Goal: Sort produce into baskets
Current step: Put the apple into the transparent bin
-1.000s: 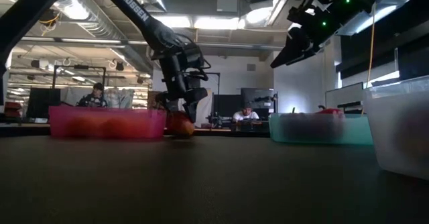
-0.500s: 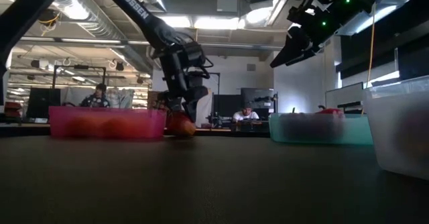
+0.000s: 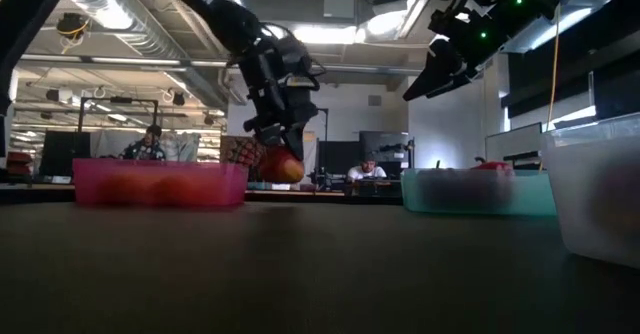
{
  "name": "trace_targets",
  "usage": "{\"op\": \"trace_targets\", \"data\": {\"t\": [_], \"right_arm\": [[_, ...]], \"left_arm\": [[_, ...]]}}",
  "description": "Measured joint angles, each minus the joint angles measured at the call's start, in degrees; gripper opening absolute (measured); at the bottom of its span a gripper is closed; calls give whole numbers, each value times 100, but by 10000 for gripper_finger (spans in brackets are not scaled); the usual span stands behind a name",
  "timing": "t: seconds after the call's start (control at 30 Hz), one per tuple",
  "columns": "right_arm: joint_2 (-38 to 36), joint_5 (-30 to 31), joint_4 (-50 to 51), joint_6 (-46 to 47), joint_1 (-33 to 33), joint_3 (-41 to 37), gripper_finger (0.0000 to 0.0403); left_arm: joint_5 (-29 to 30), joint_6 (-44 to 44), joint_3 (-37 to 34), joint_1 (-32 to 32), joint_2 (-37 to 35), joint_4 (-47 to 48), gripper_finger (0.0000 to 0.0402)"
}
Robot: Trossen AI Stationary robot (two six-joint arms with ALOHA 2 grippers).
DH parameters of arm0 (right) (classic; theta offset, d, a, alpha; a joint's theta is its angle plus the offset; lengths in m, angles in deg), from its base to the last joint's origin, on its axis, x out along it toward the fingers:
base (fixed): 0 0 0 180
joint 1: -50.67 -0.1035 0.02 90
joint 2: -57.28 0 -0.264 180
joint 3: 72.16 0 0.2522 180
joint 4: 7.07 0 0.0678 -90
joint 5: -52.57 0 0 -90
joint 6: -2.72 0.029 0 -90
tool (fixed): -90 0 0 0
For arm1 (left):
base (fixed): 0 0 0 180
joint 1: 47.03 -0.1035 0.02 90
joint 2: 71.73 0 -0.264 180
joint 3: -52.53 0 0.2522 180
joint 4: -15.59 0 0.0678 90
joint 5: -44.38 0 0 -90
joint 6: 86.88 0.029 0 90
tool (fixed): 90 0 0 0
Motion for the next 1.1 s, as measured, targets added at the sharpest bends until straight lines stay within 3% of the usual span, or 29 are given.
{"op": "trace_targets", "data": {"t": [0.33, 0.47, 0.7, 0.9, 1.1], "right_arm": [[33, -1275, 221, 445, -11, 0, 383], [31, -1657, 212, 784, -321, -83, 383], [31, -1597, 123, 1367, -1521, -392, 383], [31, -992, -270, 1956, -2521, -836, 383], [31, -486, -1477, 2557, -3245, -1508, 383]], "left_arm": [[-95, -89, 11, 792, -227, -22, 279], [-203, -99, 11, 1276, -251, -41, 280], [-226, -290, 13, 2199, -253, -142, 280], [-232, -458, 15, 2968, -253, -347, 280], [-214, -706, 20, 3499, -347, -620, 280]]}}
